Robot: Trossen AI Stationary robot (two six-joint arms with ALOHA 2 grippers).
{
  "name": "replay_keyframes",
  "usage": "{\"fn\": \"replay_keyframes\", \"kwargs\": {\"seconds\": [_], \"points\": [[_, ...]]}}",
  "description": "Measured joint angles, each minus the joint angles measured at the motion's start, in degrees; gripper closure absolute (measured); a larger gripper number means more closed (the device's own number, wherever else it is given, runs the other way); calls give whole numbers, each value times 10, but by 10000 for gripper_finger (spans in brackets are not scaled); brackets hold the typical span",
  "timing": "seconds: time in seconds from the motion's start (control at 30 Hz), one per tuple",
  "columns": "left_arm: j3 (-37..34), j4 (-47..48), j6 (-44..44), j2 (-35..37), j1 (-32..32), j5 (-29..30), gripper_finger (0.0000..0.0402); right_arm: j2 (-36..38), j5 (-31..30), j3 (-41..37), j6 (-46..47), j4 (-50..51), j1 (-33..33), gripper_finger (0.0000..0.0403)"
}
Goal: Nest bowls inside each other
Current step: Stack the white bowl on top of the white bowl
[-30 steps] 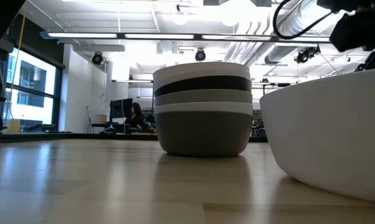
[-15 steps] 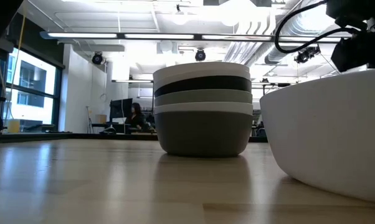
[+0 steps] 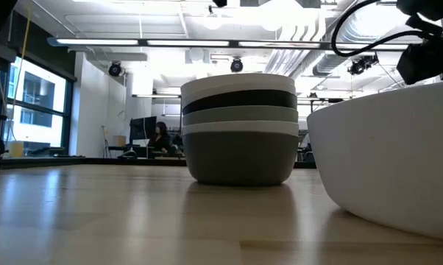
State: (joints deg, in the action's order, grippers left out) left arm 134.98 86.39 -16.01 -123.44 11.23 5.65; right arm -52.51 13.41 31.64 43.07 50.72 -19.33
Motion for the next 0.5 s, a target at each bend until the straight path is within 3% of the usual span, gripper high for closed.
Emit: {"fn": "replay_keyframes", "kwargs": {"seconds": [0.17, 0.5], "points": [[1, -3, -10, 15, 11, 1, 225, 0, -24, 0, 4, 0, -23, 291], [0, 9, -74, 65, 33, 61, 225, -44, -43, 0, 0, -4, -61, 291]]}}
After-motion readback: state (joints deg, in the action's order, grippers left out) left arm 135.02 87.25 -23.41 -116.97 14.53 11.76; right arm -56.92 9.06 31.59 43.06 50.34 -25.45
